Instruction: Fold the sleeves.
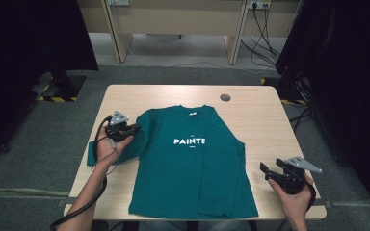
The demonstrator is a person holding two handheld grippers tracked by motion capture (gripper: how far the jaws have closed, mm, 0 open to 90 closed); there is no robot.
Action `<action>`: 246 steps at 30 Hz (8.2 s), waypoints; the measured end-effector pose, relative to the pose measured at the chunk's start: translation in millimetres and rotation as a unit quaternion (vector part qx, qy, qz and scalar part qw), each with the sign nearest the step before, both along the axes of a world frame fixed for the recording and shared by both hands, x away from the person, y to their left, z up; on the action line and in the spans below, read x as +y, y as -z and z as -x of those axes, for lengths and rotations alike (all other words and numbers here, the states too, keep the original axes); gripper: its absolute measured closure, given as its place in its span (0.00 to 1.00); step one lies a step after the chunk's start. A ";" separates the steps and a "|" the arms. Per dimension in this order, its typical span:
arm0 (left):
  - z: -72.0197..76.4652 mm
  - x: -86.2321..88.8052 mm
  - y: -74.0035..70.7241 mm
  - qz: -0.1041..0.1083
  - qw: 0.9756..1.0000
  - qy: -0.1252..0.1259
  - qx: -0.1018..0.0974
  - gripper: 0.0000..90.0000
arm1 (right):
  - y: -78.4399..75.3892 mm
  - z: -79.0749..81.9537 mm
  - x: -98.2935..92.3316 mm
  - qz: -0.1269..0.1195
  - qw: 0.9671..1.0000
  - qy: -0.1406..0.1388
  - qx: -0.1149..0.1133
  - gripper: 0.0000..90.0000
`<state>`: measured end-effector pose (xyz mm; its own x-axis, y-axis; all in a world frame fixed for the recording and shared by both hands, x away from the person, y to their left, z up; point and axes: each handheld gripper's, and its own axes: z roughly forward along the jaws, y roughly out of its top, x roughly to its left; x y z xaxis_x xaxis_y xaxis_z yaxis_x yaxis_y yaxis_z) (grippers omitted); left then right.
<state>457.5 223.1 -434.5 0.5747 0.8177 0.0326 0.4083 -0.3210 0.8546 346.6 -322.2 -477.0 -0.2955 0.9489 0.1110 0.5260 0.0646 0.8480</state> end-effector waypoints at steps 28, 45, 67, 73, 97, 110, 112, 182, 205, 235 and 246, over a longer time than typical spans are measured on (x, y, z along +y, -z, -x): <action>14.0 -50.7 -1.4 -0.033 0.997 0.070 -0.009 0.96 | 0.0 0.2 0.8 0.003 1.000 -0.002 0.000 0.32; 25.1 -74.9 4.3 -0.050 0.993 0.107 -0.008 0.96 | 0.1 0.0 0.8 0.002 1.000 -0.003 0.001 0.32; 28.1 -92.5 11.0 -0.082 0.987 0.136 0.012 0.96 | 0.0 0.2 0.4 -0.002 1.000 -0.004 0.001 0.32; 28.4 -96.3 15.0 -0.090 0.986 0.143 0.021 0.96 | 0.0 0.3 0.1 -0.003 1.000 -0.004 0.000 0.32; 37.9 -47.2 -5.1 -0.019 0.996 0.081 -0.043 0.44 | 0.0 0.2 0.0 -0.003 1.000 -0.005 0.000 0.32; 34.6 33.9 22.5 -0.037 0.999 -0.017 0.002 0.44 | 0.1 -0.5 0.2 -0.004 1.000 -0.003 0.004 0.31; 31.3 40.7 28.6 -0.037 0.999 -0.028 0.013 0.44 | 0.1 -0.5 0.5 -0.004 1.000 -0.003 0.004 0.31; 79.8 -7.3 -6.3 0.012 0.997 0.072 -0.019 0.96 | 0.1 -0.4 -0.1 -0.007 1.000 -0.003 0.002 0.30; 126.9 -35.9 -33.4 0.016 0.987 0.152 -0.051 0.96 | 0.1 -0.4 0.2 -0.006 1.000 -0.003 0.002 0.30; 155.4 -62.4 -30.8 0.026 0.976 0.209 -0.047 0.96 | 0.1 -0.2 0.6 -0.006 1.000 -0.003 0.002 0.30; 164.8 -71.8 -25.7 0.023 0.973 0.228 -0.039 0.96 | 0.1 0.0 0.9 -0.005 1.000 -0.003 0.001 0.30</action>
<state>292.7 151.3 -408.8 0.8751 0.4801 0.0607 0.1652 -0.4143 0.8950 346.6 -321.3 -477.1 -0.3010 0.9459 0.1214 0.5266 0.0587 0.8481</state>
